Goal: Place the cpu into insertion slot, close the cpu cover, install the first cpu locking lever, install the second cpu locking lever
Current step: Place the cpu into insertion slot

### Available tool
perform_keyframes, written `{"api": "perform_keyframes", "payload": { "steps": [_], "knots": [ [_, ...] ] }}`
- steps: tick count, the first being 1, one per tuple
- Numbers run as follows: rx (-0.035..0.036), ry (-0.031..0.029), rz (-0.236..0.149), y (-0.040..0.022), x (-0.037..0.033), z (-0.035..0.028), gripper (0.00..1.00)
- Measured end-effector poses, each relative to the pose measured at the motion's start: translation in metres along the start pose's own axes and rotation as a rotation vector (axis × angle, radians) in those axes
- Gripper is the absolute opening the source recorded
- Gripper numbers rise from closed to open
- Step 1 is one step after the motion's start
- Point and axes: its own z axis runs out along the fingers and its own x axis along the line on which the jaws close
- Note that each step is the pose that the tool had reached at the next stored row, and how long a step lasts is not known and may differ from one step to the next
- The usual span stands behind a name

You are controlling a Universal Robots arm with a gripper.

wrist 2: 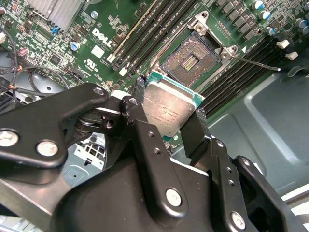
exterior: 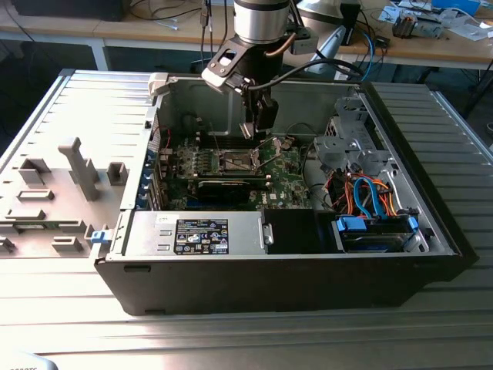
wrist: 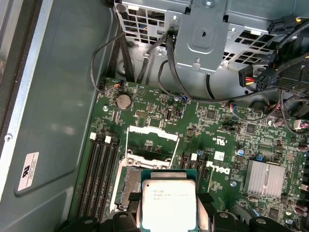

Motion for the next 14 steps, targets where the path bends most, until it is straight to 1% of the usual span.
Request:
{"api": "perform_keyframes", "payload": {
  "steps": [5,7,9,12,14],
  "knots": [
    [0.0001,-0.0002,0.004,0.0000,0.0000,0.0001,0.54],
    [0.0002,-0.0006,0.012,0.0000,0.0000,0.0002,0.54],
    [0.0004,-0.0018,0.039,0.0000,0.0000,0.0006,0.54],
    [0.0008,-0.0032,0.067,-0.0001,0.0000,0.0010,0.54],
    [0.0009,-0.0035,0.074,-0.0001,0.0000,0.0011,0.54]
  ]
}}
